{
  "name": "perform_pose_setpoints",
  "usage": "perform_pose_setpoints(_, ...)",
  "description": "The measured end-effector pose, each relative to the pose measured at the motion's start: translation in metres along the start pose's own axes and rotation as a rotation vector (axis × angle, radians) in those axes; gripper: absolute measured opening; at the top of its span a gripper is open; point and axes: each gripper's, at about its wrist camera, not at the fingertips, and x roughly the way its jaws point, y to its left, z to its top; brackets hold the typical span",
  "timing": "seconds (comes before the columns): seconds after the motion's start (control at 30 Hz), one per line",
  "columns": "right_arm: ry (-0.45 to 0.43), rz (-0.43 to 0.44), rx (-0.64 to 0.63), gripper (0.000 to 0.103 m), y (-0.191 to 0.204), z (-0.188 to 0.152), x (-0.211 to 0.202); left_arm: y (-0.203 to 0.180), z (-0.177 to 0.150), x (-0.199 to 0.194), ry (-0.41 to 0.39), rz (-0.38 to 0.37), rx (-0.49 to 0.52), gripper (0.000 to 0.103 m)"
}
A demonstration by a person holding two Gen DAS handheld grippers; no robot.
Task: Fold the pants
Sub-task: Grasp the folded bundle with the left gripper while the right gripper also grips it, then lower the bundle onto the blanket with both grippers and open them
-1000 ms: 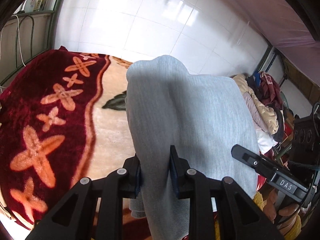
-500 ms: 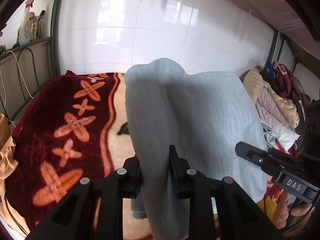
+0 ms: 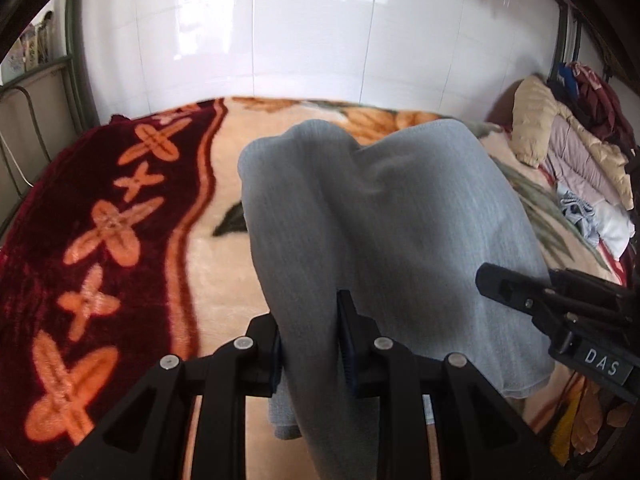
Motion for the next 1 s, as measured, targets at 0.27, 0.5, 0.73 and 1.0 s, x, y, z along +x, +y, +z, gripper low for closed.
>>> perform_pose_setpoints(0.27,0.016,-0.004,-0.013,0.03,-0.022,0.015,0.059,0.01,0.011,0.057,0.03,0.004,-0.009,0.024)
perform_pose_setpoints(0.5,0.075,-0.001,0.129,0.04,-0.054,0.01,0.095,0.021,0.005,0.086,0.055,-0.014,-0.096,0.028)
perform_pose_setpoints(0.73,0.087,-0.012,0.124,0.041,-0.052,0.01,0.095,0.026,0.006,0.089,0.071,-0.016,-0.112,0.036)
perform_pose_setpoints(1.0,-0.029,-0.072,0.121,0.041,-0.052,0.025,0.046,0.022,0.01,0.064,0.047,0.021,-0.078,0.037)
